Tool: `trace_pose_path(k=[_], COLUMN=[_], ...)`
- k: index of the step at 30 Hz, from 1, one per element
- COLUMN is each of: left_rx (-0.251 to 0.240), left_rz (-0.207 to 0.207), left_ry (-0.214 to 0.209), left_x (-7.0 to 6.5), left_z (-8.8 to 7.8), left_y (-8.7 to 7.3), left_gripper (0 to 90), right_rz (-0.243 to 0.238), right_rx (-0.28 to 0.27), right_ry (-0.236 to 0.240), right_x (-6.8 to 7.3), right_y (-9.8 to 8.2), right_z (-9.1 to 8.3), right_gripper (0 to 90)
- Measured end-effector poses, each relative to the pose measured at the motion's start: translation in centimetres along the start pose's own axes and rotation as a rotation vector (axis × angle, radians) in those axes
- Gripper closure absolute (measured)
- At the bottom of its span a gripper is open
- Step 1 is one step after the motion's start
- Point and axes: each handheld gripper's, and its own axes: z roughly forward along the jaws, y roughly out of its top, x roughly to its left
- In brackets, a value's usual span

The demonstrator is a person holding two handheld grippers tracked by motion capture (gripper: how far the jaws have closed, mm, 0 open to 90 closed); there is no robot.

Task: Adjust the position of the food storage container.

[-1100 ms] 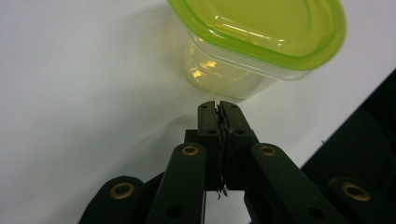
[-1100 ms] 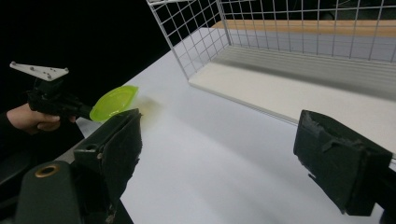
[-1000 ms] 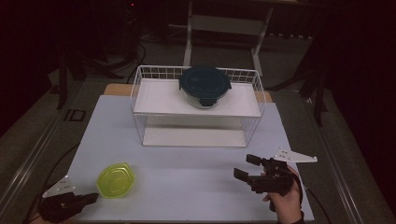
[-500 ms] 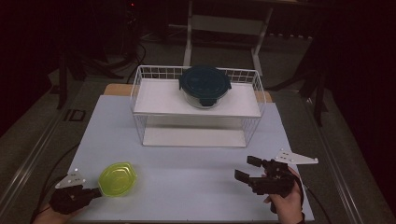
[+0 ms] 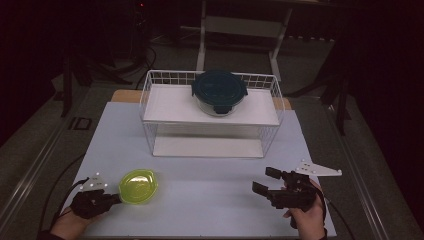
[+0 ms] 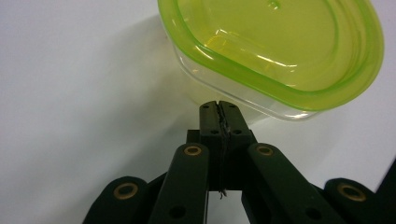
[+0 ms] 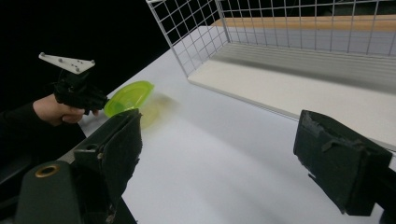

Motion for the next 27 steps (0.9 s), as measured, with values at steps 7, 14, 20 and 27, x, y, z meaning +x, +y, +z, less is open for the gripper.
trace_pose_path(k=[7, 14, 20, 27], left_rx=[0.006, 0.003, -0.009, 0.002], left_rz=[0.021, 0.023, 0.012, 0.022], left_ry=[-0.014, -0.014, -0.025, -0.022], left_x=[-0.3, -0.2, -0.1, -0.1], left_z=[1.5, 1.6, 1.6, 2.3], left_y=[1.5, 1.9, 2.0, 2.6], left_gripper=[88.6, 88.5, 88.6, 88.5], right_rz=[0.001, 0.000, 0.005, 0.001], right_rx=[-0.001, 0.001, -0.006, 0.001], right_ry=[0.002, 0.003, 0.000, 0.000], right_x=[-0.1, -0.1, -0.1, 0.0], right_y=[-0.1, -0.1, -0.1, -0.2], right_z=[0.0, 0.0, -0.1, 0.0], right_gripper=[14.9, 14.9, 14.9, 14.9])
